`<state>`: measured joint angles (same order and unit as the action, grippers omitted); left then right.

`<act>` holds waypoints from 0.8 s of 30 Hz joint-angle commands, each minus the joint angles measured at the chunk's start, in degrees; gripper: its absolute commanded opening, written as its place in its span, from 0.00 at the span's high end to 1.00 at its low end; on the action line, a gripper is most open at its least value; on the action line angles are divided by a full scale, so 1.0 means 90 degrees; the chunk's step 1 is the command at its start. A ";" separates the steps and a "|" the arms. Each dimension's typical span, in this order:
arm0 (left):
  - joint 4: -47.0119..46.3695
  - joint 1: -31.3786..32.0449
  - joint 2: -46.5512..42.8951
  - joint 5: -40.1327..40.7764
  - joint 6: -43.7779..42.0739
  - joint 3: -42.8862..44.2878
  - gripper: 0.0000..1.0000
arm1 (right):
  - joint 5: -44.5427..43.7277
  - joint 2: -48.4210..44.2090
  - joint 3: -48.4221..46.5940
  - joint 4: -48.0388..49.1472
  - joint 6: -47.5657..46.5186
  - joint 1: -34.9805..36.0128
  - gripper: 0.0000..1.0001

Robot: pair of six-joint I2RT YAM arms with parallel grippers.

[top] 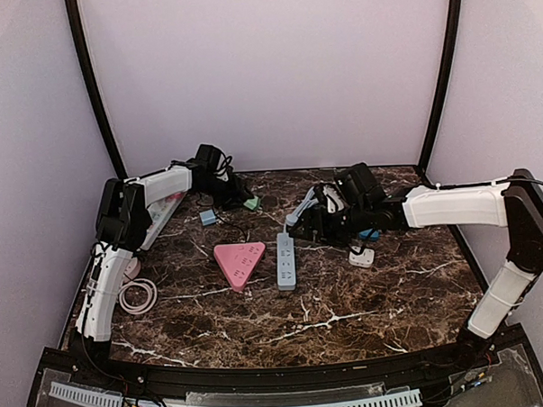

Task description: Pull the plug off the socket

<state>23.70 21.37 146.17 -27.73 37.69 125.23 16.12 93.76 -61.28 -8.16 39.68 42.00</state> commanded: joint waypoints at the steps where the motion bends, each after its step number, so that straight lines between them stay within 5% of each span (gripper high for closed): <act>1: 0.0619 -0.0030 -0.0546 0.0472 -0.0414 0.0136 0.48 | 0.0055 0.0075 -0.0194 0.0053 -0.0049 -0.0008 0.11; 13: 0.0994 0.0027 -0.2184 0.1313 -0.1272 -0.0946 0.16 | -0.0014 0.0187 -0.0200 0.0209 -0.0180 -0.0008 0.08; 24: 0.0417 0.0037 -0.4361 0.2062 -0.1154 -0.3686 0.15 | 0.0040 0.0394 -0.0125 0.0534 -0.0284 -0.0010 0.07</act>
<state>28.77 21.50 113.30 -12.51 27.38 98.98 16.49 96.49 -61.71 -6.35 38.30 42.00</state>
